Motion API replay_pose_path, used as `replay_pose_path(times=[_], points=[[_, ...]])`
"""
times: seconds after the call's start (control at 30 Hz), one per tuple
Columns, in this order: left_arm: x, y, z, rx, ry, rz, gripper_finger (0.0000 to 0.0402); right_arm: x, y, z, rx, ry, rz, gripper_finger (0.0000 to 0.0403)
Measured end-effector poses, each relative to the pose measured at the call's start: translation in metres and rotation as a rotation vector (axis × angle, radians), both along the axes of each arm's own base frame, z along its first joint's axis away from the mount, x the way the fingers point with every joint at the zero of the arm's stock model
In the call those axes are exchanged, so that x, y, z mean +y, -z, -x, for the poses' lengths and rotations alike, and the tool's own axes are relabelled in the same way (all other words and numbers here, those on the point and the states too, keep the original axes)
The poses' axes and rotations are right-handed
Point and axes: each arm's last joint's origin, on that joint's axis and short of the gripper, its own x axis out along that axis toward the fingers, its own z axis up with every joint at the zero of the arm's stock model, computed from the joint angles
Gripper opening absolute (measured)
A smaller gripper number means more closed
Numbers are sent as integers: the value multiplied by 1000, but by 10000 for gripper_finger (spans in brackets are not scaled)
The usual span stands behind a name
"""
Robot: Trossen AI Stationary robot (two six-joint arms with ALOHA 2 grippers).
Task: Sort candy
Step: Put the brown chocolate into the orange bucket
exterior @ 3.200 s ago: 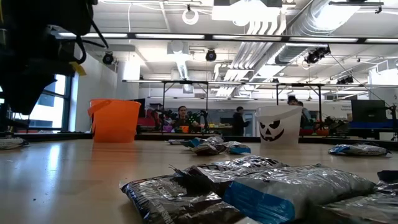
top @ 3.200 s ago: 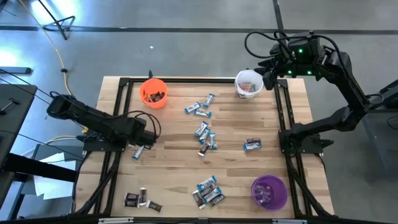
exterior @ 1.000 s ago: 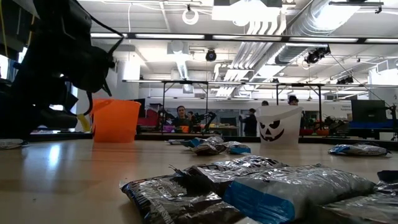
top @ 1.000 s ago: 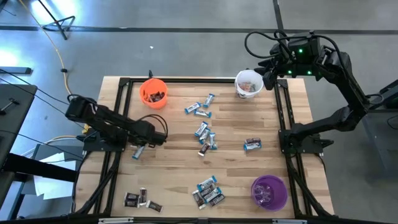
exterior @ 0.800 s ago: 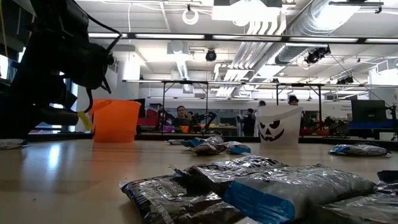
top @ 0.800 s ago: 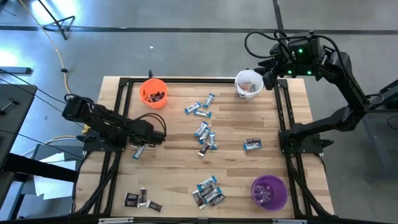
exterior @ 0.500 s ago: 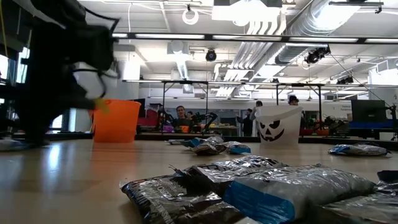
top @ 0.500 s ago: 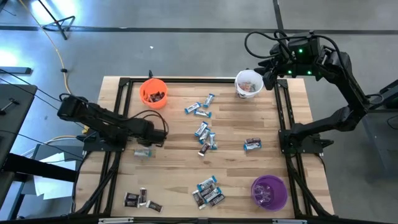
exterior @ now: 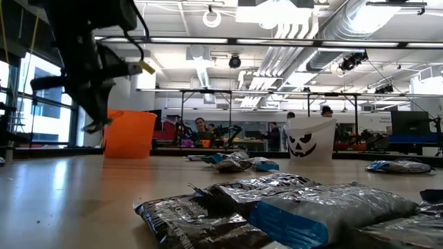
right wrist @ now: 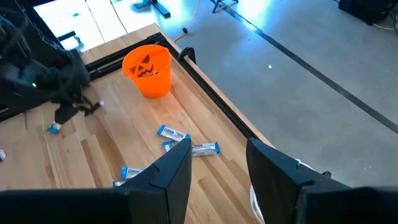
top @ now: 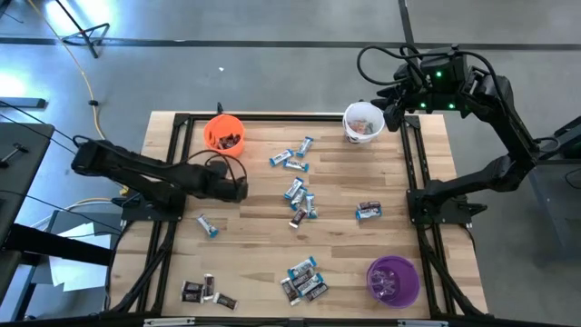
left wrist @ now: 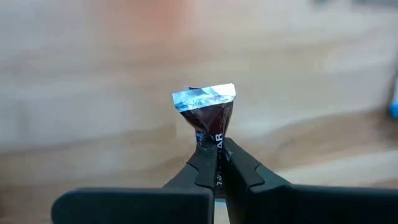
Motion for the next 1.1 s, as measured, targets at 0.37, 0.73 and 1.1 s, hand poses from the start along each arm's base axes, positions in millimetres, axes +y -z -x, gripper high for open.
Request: replay_pose_path(times=[0.37,0.73,1.1], points=[[7,-90,4,-150,17,-249,0,0,0,0,0,0,0,149],[4,-153,10,-252,126,-383,0,0,0,0,0,0,0,149],[3,-173,12,-252,182,-471,3,0,0,0,0,0,0,149]])
